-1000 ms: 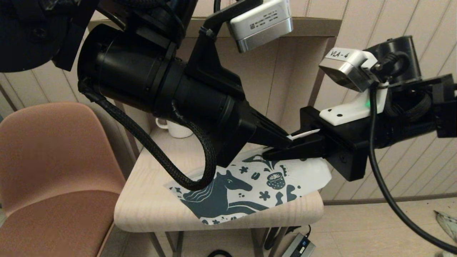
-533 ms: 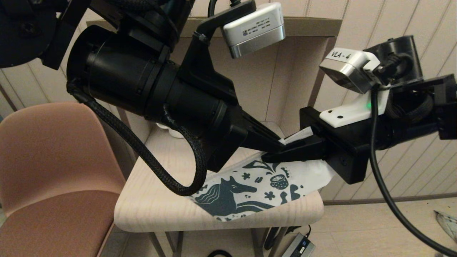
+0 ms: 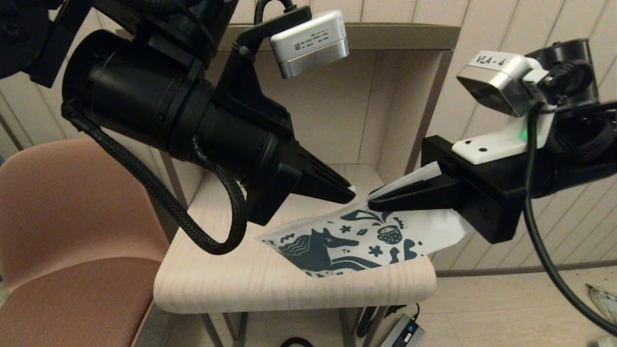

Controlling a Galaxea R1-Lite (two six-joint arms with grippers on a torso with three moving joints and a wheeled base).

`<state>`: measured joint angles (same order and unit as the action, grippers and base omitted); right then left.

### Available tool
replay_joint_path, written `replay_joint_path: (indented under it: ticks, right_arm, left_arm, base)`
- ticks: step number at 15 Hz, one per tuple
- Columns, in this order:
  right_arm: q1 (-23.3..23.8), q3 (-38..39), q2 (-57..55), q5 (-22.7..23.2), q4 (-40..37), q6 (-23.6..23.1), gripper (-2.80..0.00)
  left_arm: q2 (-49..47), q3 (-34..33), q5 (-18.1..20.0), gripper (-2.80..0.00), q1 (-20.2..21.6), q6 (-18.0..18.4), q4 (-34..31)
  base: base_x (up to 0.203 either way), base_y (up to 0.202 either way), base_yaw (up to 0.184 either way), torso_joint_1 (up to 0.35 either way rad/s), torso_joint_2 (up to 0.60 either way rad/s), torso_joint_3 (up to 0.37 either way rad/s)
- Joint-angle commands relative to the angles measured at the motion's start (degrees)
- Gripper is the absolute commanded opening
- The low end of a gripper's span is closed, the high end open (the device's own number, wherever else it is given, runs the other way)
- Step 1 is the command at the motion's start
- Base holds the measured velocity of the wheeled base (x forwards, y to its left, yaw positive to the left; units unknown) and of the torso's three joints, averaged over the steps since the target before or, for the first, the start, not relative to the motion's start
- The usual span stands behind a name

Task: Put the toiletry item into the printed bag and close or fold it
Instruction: Close the strorage bag and place it on the desk

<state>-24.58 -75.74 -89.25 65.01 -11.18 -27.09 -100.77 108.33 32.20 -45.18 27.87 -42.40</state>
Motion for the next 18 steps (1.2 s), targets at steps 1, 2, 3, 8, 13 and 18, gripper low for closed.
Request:
replay_joint_path:
  ticks: [1,2,3,8,13,18]
  right_arm:
    - [-0.03,0.07,0.3,0.29,0.1,-0.16,-2.8]
    - [-0.03,-0.06,0.18,0.29,0.35,-0.16,-2.8]
    - [0.06,-0.4,-0.17,0.22,0.78,0.03,-2.8]
    - [4.7,-5.32,-5.77,-2.63,1.9,2.01,-2.8]
    - [6.29,-11.18,-17.51,-11.33,6.63,4.3,-2.8]
    - [7.78,-16.63,-25.45,-17.54,8.35,5.9,-2.8]
  left_arm:
    - [-0.48,-0.02,0.24,-2.8,-0.09,0.17,-0.05]
    - [-0.48,-0.04,0.15,-2.8,-0.04,0.17,-0.32]
    - [-0.39,-0.13,0.06,-2.8,0.09,0.08,-0.4]
    - [-2.1,-0.38,0.49,-2.8,10.38,-8.36,3.3]
    - [-12.73,-1.72,0.45,-2.8,16.93,-12.88,13.45]
    - [-20.59,-0.32,-2.63,0.0,17.4,-13.38,19.07]
  base:
    - [0.0,0.0,0.0,0.0,0.0,0.0]
    - [0.0,0.0,0.0,0.0,0.0,0.0]
    - [0.0,0.0,0.0,0.0,0.0,0.0]
    - [0.0,0.0,0.0,0.0,0.0,0.0]
    - [0.0,0.0,0.0,0.0,0.0,0.0]
    - [0.0,0.0,0.0,0.0,0.0,0.0]
